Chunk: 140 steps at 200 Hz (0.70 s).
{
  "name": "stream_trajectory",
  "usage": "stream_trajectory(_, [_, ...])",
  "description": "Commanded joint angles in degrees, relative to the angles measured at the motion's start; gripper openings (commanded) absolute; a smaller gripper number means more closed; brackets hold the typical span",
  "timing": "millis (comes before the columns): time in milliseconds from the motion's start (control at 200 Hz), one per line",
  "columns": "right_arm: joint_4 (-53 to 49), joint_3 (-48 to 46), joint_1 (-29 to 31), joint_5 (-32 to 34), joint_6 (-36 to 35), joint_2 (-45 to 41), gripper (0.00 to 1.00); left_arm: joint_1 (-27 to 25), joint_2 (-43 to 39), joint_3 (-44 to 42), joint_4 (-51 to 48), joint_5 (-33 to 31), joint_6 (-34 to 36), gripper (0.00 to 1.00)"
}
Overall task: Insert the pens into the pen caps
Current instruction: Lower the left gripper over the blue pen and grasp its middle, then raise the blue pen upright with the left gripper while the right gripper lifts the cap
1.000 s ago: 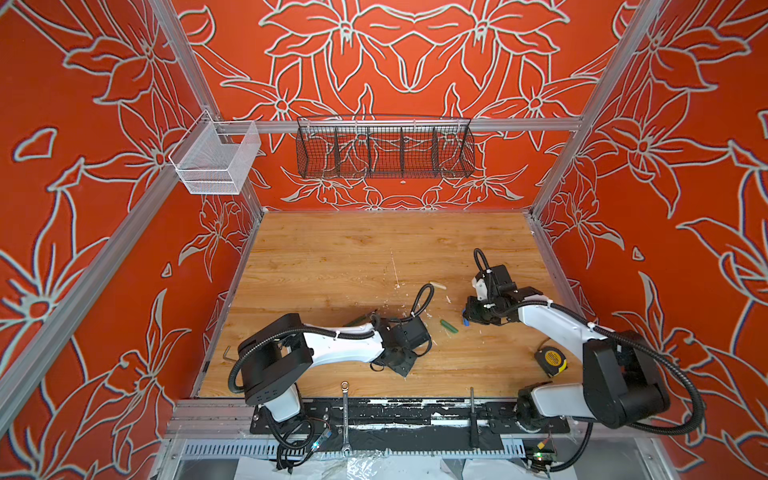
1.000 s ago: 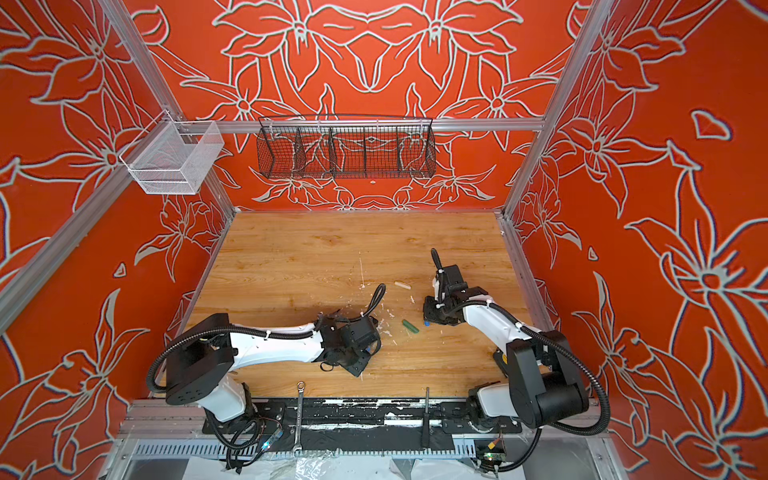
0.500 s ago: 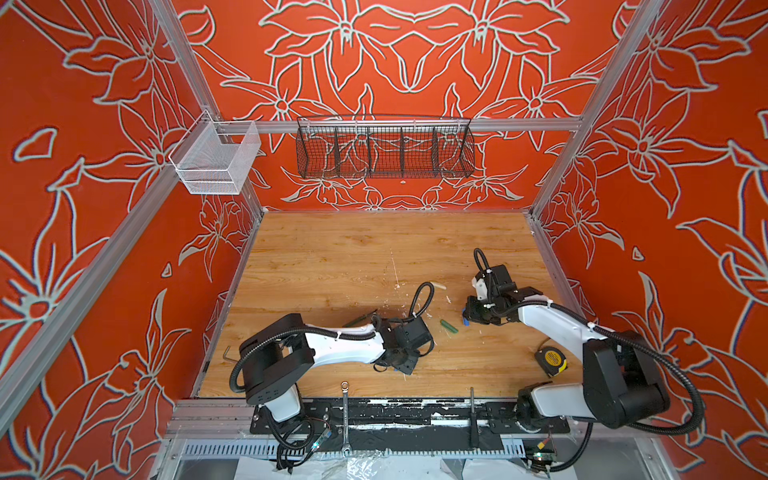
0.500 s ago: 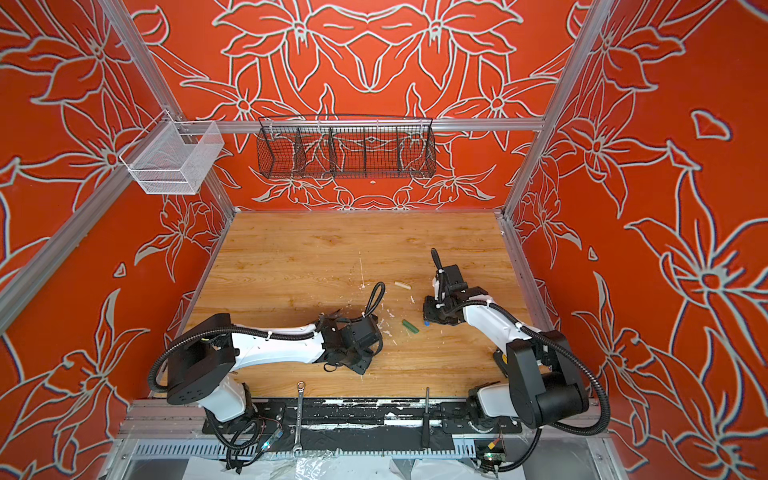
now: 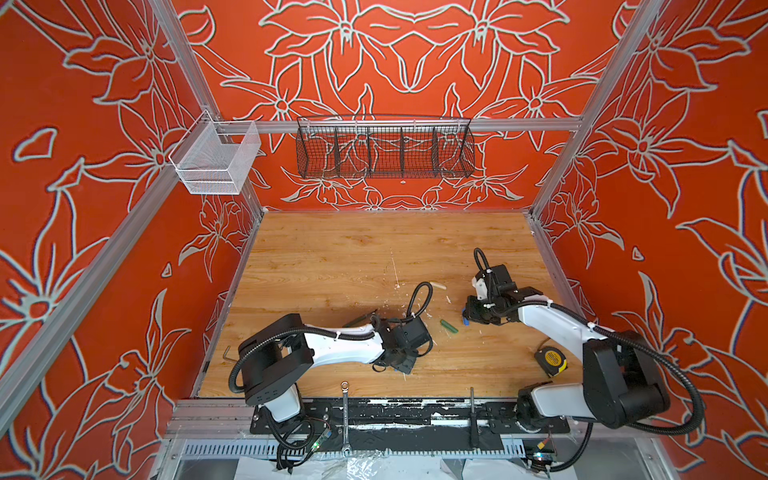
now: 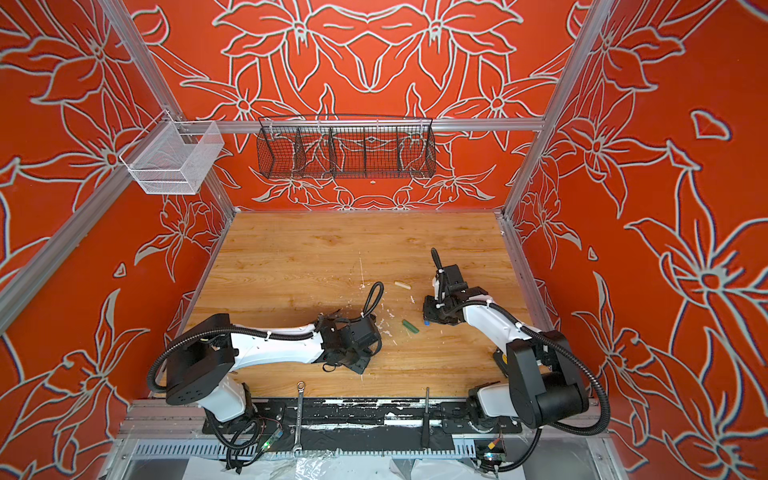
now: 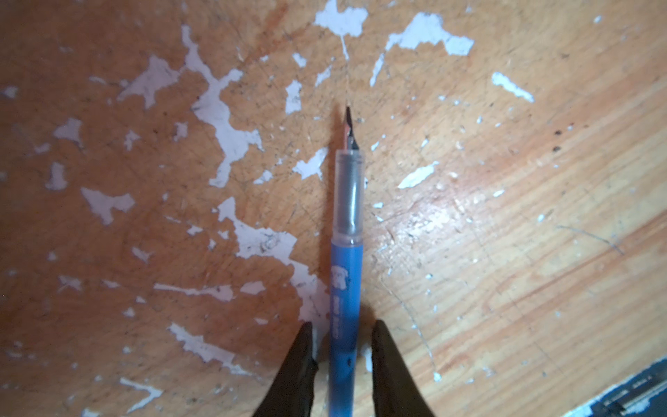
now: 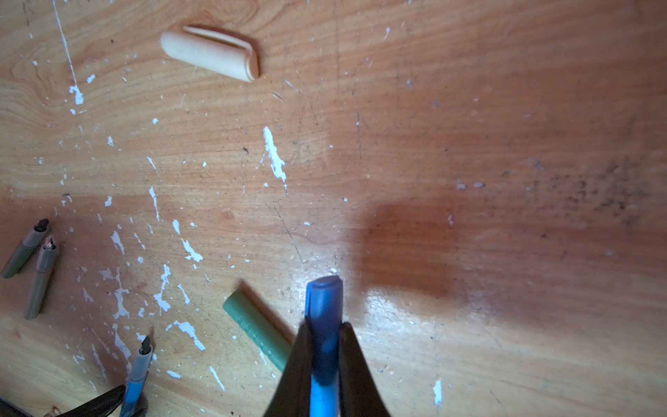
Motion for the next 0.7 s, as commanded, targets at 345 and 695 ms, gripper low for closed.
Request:
stream_trajectory(345, [1.1, -1.1, -0.1, 1.1, 1.1, -3.0, 0.09, -1.9, 1.1, -3.0, -7.0, 1.8, -2.4, 0.21])
stream_trajectory(695, [1.6, -0.7, -0.1, 0.9, 1.0, -3.7, 0.09, -2.5, 1.2, -1.8, -7.9, -0.1, -1.6, 0.0])
